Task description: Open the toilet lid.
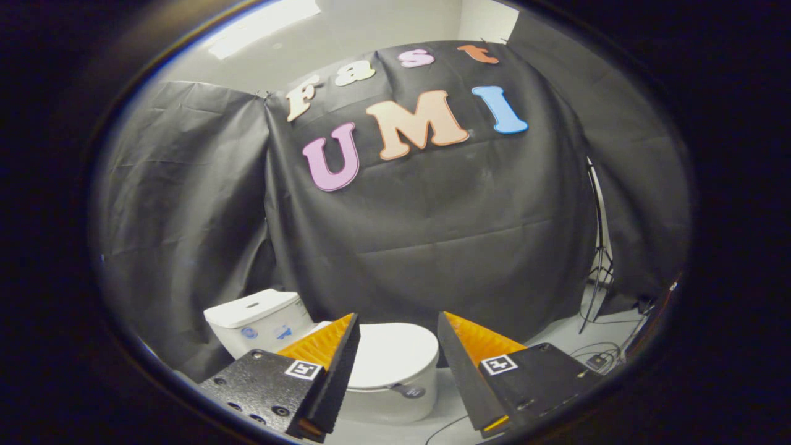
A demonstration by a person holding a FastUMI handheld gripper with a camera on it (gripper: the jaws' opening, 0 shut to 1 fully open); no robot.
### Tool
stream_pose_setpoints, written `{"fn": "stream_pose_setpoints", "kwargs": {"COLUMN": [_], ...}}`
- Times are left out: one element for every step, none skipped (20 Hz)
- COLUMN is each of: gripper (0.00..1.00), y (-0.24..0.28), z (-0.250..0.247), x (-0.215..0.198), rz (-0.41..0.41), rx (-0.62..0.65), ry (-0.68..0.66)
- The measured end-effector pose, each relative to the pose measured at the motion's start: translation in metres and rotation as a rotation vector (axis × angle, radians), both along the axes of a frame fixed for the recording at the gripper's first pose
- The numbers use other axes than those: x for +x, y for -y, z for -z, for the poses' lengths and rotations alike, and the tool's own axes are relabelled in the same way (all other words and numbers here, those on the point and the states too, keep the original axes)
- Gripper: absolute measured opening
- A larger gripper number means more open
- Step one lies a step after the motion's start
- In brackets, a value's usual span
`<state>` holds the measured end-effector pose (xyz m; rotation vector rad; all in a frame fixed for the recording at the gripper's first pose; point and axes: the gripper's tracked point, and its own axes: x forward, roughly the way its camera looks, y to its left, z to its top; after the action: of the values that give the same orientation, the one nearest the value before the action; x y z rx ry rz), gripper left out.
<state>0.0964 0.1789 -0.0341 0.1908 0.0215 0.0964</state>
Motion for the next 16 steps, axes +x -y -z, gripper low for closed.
{"fn": "stream_pose_setpoints", "kwargs": {"gripper": [0.79, 0.78, 0.79, 0.79, 0.78, 0.78, 0.78, 0.78, 0.78, 0.78, 0.78, 0.78, 0.78, 0.78, 0.78, 0.77], "y": [-0.001, -0.002, -0.003, -0.003, -0.004, -0.004, -0.003, -0.001, 0.001, 0.002, 0.002, 0.004, 0.004, 0.005, 0.005, 0.006], "z": [0.004, 0.007, 0.011, 0.015, 0.020, 0.023, 0.027, 0.029, 0.032, 0.035, 0.039, 0.044, 0.050, 0.056, 0.061, 0.067], "x": [-0.003, -0.004, -0.005, -0.006, -0.009, -0.010, -0.012, -0.012, -0.013, -0.013, -0.013, -0.010, -0.009, -0.007, -0.004, 0.000], "rz": [-0.003, -0.006, -0.006, -0.001, 0.001, 0.001, 0.004, 0.012, 0.016, 0.017, 0.019, 0.020, 0.018, 0.013, 0.010, 0.008], "rx": [0.013, 0.033, 0.049, 0.058, 0.060, 0.064, 0.071, 0.081, 0.093, 0.105, 0.120, 0.139, 0.162, 0.187, 0.215, 0.247], "ry": [-0.002, -0.007, -0.015, -0.023, -0.031, -0.040, -0.050, -0.061, -0.068, -0.074, -0.083, -0.097, -0.112, -0.127, -0.141, -0.156]}}
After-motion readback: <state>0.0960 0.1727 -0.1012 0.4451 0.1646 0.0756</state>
